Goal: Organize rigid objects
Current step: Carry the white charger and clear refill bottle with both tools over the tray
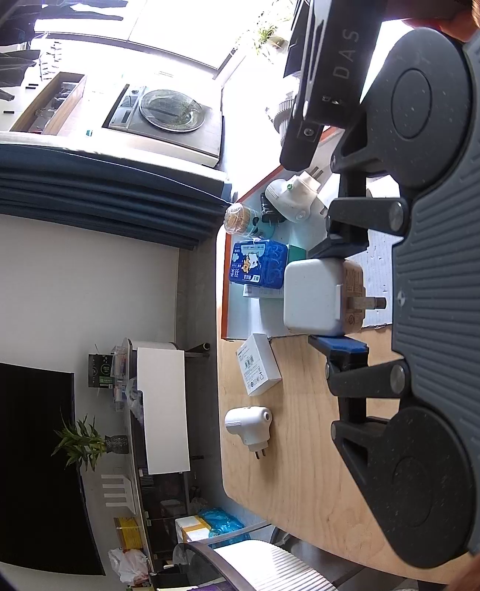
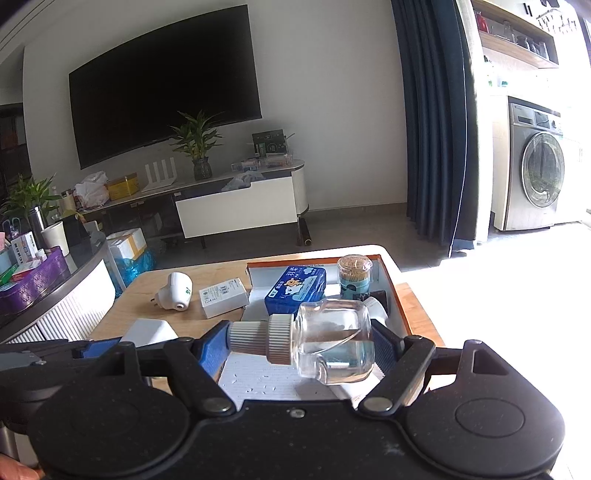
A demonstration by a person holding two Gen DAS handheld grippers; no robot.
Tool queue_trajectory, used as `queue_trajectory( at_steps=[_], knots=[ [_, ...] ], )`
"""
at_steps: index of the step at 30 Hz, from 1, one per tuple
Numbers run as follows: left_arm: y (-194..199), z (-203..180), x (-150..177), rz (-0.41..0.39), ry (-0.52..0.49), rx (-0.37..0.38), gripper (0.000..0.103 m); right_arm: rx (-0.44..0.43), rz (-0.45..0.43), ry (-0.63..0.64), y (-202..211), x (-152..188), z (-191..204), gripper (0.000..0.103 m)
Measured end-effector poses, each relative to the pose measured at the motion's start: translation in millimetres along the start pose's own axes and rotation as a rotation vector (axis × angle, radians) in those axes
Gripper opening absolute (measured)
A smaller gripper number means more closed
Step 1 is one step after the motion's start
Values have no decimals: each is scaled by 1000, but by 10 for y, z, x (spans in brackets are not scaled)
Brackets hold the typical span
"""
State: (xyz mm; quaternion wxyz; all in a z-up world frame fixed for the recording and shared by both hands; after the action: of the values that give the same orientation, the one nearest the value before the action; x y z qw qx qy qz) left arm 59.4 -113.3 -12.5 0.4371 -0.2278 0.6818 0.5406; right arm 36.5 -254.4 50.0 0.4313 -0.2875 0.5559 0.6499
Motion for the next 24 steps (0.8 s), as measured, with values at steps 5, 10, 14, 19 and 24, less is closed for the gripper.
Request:
queue_trajectory(
  at_steps=[5,10,14,19,24],
  knots=[
    [-38,-55,-9,4,-10,15,42,11,2,-12,-23,-1,-66,92],
    [-79,-90,-20,8,-12,24,42,19,4,-17,-44,-8,-104,92],
    [-127,-116,-33,17,-14,31,42,27,11,-24,-90,-16,-144,92],
    [-208,-156,-54,29,-16,41,42,40,15,-27,-152,-41,-216,92],
    [-288,-193,-73,44,-16,54,42,62,13,-36,-205,-96,-315,92]
  ],
)
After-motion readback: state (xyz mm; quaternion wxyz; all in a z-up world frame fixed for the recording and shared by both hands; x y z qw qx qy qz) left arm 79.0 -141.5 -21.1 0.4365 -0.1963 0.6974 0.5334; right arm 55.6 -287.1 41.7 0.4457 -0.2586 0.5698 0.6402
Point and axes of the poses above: each gripper's, at about its wrist camera, not at the fingertips, and y roughly against the way its jaws point, z to its left, x to its underside, the point moved 5 cm from there along -y, roughly the way its jaws point, and after that the axes turned 5 degrees about -y, right-handed, at the moved point
